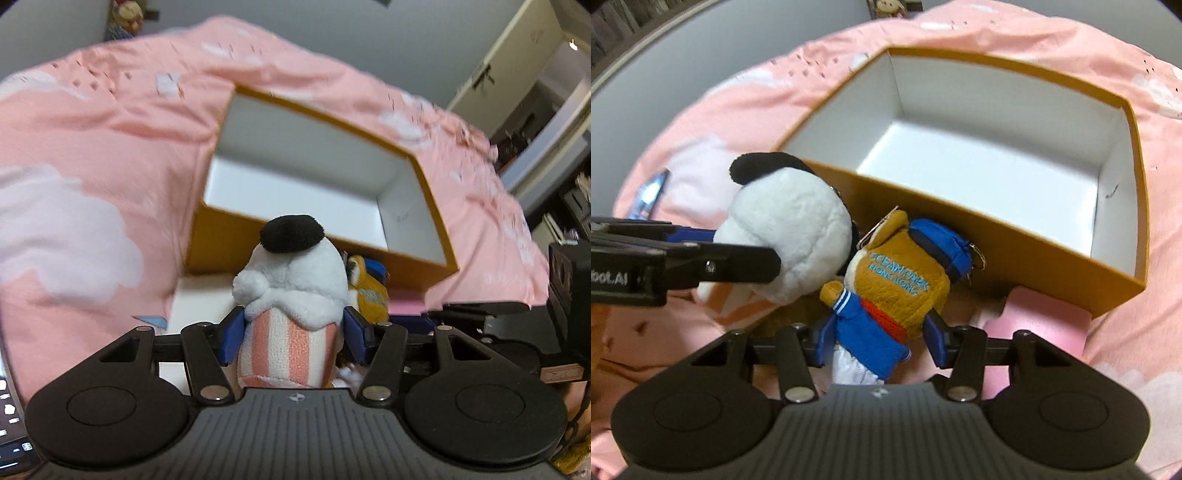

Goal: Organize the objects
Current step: 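Lift both plushes and carry them over the orange box with both tools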

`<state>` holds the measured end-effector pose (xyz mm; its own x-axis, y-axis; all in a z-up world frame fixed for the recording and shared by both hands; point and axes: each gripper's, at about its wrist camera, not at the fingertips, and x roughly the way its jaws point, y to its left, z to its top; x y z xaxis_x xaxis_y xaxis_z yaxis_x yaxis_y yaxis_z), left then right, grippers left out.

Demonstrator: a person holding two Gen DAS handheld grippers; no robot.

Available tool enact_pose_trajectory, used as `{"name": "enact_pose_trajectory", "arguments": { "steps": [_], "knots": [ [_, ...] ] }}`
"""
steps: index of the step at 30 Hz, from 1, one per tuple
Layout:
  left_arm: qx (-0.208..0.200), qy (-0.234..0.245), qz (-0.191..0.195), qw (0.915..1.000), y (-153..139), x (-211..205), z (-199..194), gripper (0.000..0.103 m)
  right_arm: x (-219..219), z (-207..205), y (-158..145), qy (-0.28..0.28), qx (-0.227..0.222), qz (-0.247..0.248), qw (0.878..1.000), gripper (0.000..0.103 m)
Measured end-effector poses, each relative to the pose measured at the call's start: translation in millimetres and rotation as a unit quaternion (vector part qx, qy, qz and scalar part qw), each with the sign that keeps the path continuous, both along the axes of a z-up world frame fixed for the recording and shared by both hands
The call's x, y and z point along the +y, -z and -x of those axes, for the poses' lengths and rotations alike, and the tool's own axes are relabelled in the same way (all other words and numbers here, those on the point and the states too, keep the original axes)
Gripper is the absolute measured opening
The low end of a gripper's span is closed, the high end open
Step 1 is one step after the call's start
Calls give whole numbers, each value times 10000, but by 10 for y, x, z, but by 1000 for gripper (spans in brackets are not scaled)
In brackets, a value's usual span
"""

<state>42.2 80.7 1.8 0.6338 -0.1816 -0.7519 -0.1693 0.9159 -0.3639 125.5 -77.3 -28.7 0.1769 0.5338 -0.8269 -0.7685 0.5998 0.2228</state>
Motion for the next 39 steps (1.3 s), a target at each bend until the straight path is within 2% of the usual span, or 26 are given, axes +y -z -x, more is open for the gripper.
{"name": "enact_pose_trajectory", "arguments": {
  "steps": [2,3,7,15,17,18,21,26,31,39],
  "knots": [
    [-186,-101,-53,9998,-77,17,35,64,-71,83,-97,-20,8,-146,9999,51],
    [-283,-150,-70,9995,-123,29,54,64,-49,159,-49,-23,8,-223,9997,51],
    [-720,-244,-138,9970,-347,31,46,64,-183,133,-315,-62,-76,-545,9985,51],
    [-1452,-324,-586,9871,-752,-72,-215,64,-230,-22,-829,-9,-775,-1087,9911,51],
    [-1578,-350,-707,9843,-784,-111,-293,64,-258,-108,-916,44,-919,-1162,9890,51],
    [-1627,-351,-781,9830,-789,-131,-345,64,-416,-132,-1010,74,-960,-1201,9881,51],
    [-1708,-401,-950,9799,-751,-188,-509,64,-333,-349,-996,237,-945,-1295,9868,51],
    [-1478,-362,-1144,9817,-493,-216,-843,64,-213,-719,-828,550,-760,-1336,9866,51],
    [-1053,-237,-1274,9860,-174,-233,-1106,64,-96,-1033,-548,736,-328,-1254,9888,51],
    [-607,-21,-1640,9846,185,-283,-1254,64,132,-1346,3,741,370,-1005,9915,51]
  ]
}}
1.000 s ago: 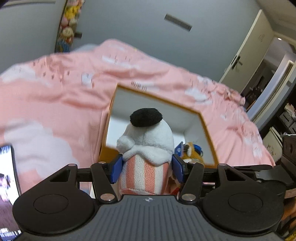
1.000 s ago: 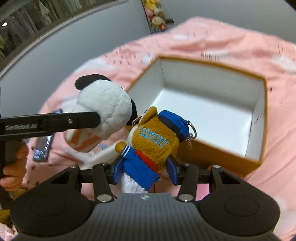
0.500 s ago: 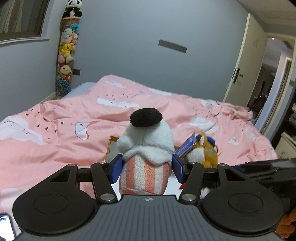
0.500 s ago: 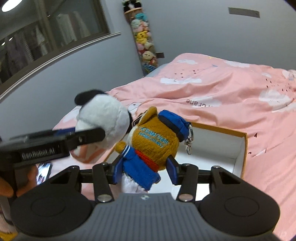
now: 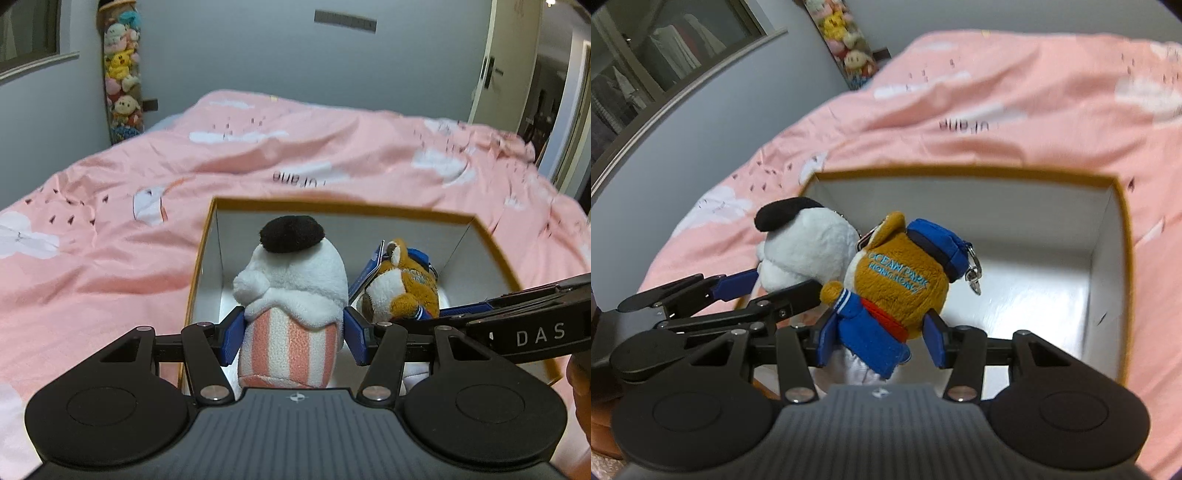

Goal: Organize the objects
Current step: 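Lift both plushes and carry them over the orange box with both tools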

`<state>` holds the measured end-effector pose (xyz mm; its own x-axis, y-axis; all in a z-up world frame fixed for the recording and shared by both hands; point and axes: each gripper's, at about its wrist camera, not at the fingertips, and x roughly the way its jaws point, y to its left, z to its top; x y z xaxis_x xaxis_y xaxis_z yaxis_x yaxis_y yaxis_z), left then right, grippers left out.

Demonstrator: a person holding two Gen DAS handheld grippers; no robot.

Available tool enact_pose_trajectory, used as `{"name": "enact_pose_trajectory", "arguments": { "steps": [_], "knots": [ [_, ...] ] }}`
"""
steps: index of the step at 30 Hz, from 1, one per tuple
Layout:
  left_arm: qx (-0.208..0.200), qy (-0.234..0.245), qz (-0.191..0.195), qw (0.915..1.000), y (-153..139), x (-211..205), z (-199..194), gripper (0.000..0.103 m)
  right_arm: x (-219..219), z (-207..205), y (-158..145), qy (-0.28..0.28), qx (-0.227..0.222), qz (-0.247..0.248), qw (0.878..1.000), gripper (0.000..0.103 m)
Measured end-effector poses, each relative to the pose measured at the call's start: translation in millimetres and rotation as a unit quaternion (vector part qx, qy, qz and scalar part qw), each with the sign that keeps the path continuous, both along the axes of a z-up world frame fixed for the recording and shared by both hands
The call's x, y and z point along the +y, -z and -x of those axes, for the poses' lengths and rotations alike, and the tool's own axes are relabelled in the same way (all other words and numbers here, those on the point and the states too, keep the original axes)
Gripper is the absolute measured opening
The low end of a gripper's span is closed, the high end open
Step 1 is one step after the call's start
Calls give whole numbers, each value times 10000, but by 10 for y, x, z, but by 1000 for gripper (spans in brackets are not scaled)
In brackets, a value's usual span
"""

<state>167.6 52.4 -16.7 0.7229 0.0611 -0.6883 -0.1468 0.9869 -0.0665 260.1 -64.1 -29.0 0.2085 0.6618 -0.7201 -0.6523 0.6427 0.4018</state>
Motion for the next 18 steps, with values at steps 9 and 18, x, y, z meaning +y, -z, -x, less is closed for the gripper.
{"name": "enact_pose_trajectory", "arguments": {
  "steps": [9,18],
  "knots": [
    [388,139,-536,9977,219,-53,-62,65,27,-98,287,-68,591,25,9982,52],
    [736,333,-1252,9888,314,-208,-114,70,67,-129,441,-78,822,109,9965,53]
  ]
}}
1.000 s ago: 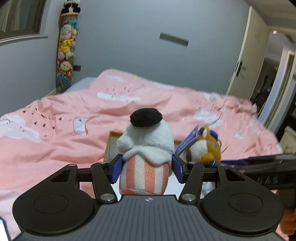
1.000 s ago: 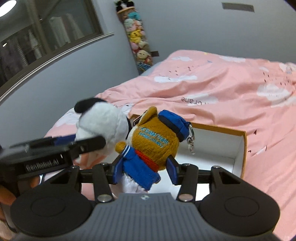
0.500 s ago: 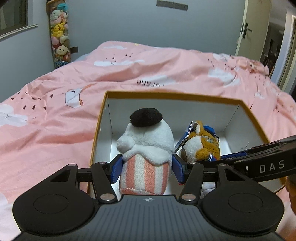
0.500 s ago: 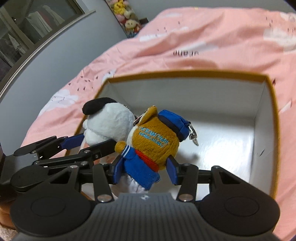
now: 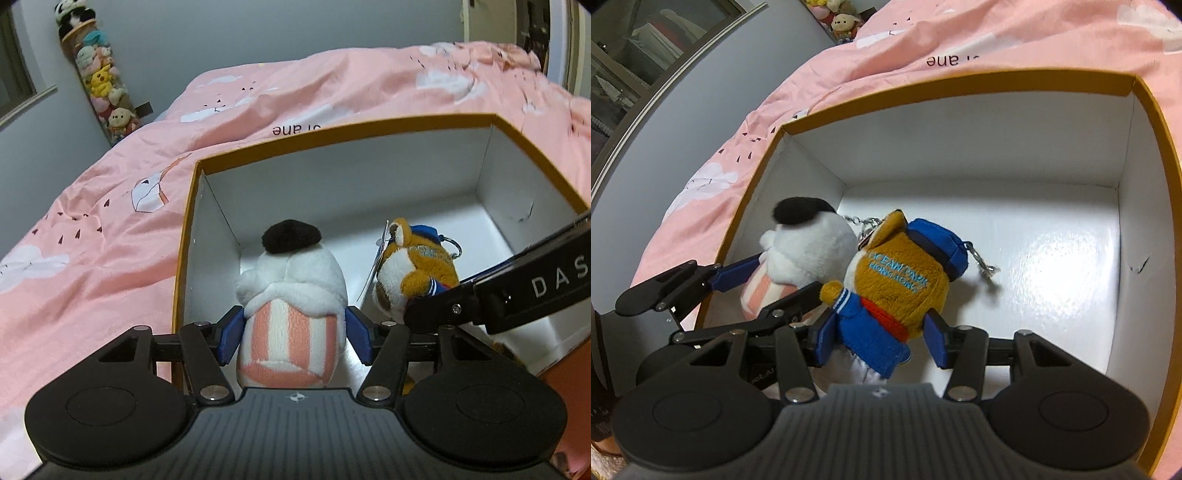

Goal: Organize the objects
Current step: 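Lift both plushes and carry them over the orange box with both tools, then open left tool to drop striped plush while right tool lowers brown plush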

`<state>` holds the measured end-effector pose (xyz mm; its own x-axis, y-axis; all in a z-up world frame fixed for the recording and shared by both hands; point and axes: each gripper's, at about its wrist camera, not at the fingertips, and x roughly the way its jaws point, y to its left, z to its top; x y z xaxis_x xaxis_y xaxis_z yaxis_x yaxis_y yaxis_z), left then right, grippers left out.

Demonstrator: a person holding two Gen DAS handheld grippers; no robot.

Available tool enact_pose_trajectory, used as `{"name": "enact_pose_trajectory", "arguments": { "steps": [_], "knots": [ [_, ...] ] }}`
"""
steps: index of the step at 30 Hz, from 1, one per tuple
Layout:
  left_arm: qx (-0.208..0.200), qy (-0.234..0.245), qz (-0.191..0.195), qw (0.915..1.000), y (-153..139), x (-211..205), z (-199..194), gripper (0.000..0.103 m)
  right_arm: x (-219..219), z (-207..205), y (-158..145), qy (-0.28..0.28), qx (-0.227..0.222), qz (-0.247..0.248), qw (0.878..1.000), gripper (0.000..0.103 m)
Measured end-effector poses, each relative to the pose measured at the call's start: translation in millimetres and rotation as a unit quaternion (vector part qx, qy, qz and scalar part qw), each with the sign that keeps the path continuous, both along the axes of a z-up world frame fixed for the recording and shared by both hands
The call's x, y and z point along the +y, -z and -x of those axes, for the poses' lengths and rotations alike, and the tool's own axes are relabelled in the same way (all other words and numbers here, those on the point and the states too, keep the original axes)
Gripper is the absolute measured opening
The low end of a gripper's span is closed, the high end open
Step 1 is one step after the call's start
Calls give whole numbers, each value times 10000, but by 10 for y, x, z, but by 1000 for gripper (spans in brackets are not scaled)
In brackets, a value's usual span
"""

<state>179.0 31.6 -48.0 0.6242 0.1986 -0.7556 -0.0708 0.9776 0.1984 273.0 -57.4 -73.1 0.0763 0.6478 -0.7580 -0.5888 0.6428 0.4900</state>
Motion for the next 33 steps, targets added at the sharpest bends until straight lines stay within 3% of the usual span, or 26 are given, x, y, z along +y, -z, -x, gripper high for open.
{"name": "enact_pose_trajectory", "arguments": {
  "steps": [5,10,13,17,20,24,27,28,33],
  "knots": [
    [-27,123,34,9999,-3,11,21,75,-5,-1,42,22,58,72,10000,53],
    [-172,207,640,9976,-97,218,94,78,-4,-27,50,88,137,51,9999,52],
    [-292,199,1285,9911,-197,401,178,80,10,-29,26,50,81,94,9999,51],
    [-706,135,1769,9816,-377,594,328,80,72,-34,13,-32,69,194,9998,46],
    [-887,-24,1807,9795,-458,704,373,80,153,-28,26,-200,9,301,9993,42],
    [-796,-313,1846,9791,-444,838,344,80,273,-20,34,-463,-61,322,9984,41],
    [-707,-359,1926,9781,-401,887,324,80,377,-9,73,-723,230,121,9970,33],
    [-696,-360,1880,9790,-391,884,317,80,404,4,78,-794,287,74,9964,35],
    [-562,-270,1609,9850,-325,823,306,80,519,100,72,-962,-108,428,9944,36]
  ]
}}
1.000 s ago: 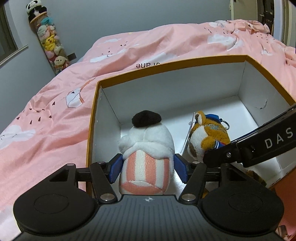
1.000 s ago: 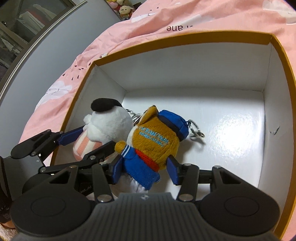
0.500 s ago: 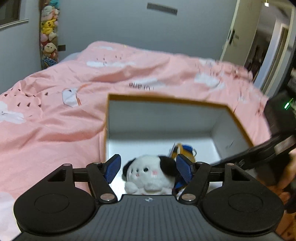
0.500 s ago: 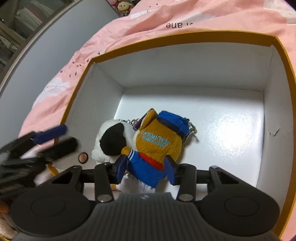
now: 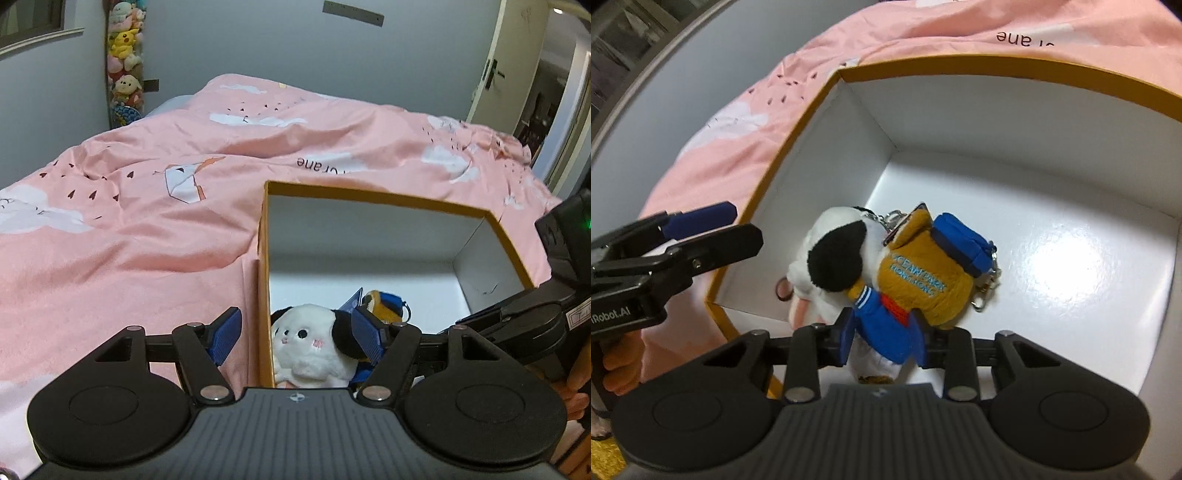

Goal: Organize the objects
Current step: 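Open left tool to drop striped plush while right tool lowers brown plush, then open right tool to release brown plush in box, withdraw both tools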

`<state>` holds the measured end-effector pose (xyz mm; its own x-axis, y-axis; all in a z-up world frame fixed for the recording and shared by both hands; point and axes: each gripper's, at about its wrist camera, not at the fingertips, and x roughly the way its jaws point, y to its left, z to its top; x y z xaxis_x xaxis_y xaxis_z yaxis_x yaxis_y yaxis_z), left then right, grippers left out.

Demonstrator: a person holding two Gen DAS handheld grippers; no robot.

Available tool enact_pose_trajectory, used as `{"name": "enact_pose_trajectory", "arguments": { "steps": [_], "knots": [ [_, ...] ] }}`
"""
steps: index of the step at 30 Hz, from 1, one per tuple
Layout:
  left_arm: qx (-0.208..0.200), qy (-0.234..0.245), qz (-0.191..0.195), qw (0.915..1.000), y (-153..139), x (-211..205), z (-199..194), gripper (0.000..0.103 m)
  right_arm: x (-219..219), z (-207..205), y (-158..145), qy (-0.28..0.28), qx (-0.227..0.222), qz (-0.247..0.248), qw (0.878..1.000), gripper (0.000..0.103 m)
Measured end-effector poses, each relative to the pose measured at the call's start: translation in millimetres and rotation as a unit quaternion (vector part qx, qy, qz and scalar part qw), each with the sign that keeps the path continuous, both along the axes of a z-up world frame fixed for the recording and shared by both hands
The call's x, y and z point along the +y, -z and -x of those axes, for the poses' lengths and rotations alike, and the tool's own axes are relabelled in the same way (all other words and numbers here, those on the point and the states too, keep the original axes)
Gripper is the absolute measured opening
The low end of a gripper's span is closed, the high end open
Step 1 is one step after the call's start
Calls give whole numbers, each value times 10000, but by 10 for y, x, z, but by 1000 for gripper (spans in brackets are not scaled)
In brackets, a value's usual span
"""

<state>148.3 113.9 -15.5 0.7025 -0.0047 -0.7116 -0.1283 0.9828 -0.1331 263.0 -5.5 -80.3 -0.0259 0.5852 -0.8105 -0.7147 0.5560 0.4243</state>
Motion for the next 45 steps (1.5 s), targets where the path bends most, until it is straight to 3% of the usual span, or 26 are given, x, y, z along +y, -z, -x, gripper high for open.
{"name": "enact_pose_trajectory", "arguments": {
  "steps": [3,5,7,10,14,18,23,33,41,45],
  "knots": [
    [24,27,-61,10000,41,-44,3,80,31,40,4,-9,-137,69,9999,44],
    [33,-20,-98,9999,56,-63,5,80,61,64,8,-1,-170,81,9998,59],
    [66,32,-110,9999,68,-91,9,80,116,87,23,41,-262,165,9995,62],
    [102,122,-225,9996,84,-144,6,80,196,130,58,50,-596,446,9972,51],
    [270,273,-408,9984,140,-194,-50,82,167,128,57,-136,-654,499,9965,45],
    [500,477,-524,9962,199,-211,-161,84,97,93,65,-233,-516,379,9977,44],
    [605,427,-267,9969,193,-140,-271,88,79,115,68,-336,-533,340,9974,44],
    [772,399,-565,9946,259,-238,-413,92,91,117,58,-379,-541,321,9973,43],
    [701,180,-535,9959,245,-174,-399,82,-51,61,12,-381,-464,432,9973,42],
    [659,102,-579,9961,218,-157,-399,81,-135,-7,24,-329,-185,314,9988,42]
  ]
}}
